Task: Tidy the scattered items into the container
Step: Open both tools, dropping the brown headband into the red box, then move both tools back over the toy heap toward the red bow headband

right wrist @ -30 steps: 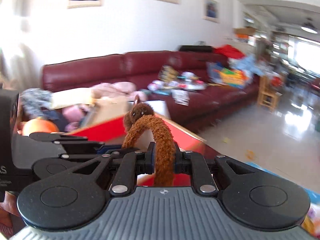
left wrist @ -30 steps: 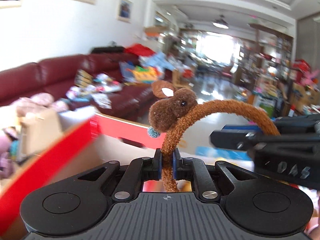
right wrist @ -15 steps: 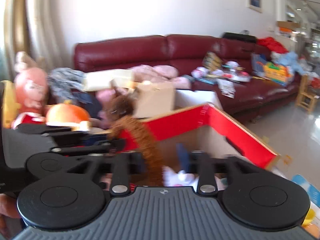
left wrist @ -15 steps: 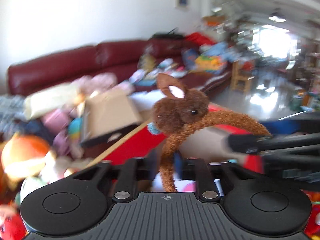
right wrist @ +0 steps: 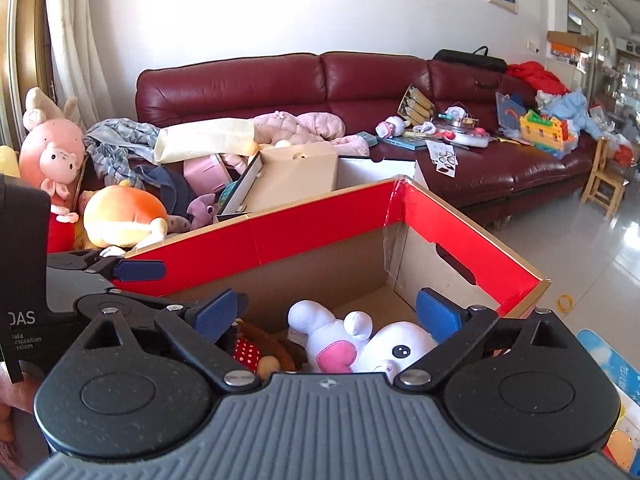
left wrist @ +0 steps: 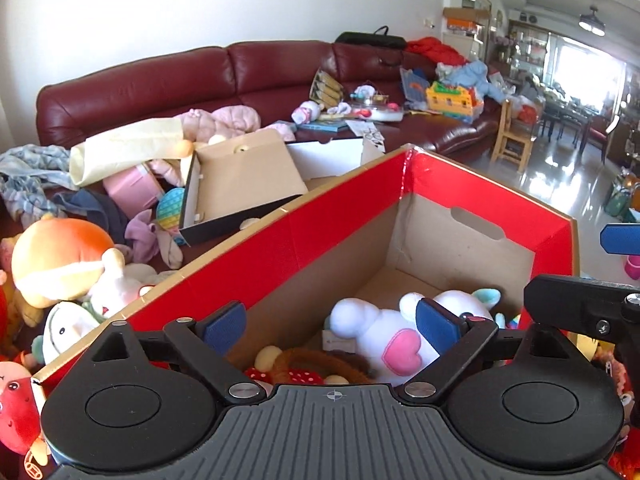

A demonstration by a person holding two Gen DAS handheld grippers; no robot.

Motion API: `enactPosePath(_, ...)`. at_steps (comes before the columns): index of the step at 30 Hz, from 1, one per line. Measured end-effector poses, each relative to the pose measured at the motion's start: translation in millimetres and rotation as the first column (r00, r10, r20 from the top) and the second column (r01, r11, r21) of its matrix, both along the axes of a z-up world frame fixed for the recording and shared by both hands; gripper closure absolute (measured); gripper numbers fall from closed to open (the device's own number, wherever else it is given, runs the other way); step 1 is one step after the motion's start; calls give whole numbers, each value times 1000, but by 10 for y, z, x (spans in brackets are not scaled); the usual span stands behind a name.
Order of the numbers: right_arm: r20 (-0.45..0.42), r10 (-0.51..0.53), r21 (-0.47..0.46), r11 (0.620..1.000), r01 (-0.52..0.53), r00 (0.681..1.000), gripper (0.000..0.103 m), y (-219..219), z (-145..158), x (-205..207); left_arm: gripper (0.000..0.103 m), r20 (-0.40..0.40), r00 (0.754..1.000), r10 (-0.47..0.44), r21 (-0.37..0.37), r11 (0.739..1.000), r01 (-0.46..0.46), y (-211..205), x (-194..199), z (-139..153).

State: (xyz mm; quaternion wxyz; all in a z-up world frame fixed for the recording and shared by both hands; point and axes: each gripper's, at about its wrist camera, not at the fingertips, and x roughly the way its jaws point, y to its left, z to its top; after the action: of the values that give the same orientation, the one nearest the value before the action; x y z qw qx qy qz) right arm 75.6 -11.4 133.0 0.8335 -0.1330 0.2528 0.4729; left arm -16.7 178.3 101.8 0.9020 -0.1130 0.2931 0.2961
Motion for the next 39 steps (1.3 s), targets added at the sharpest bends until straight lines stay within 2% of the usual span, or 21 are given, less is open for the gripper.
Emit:
enactPosePath(30, -37, -48, -16, 999, 48, 998, 2, -176, -55, -59, 1, -51, 997, -50, 38, 998, 52, -273, 43, -66)
enactPosePath(36, -70, -62, -2, 998, 62, 996, 1, -270, -68, -102, 0, -82, 995, -49, -4, 999, 49, -264, 49, -137)
enactPosePath(39, -90, -69, 11, 997, 71, 994, 1, -353, -84, -119, 0, -99, 993, -61, 2, 998, 62, -319, 61, -146)
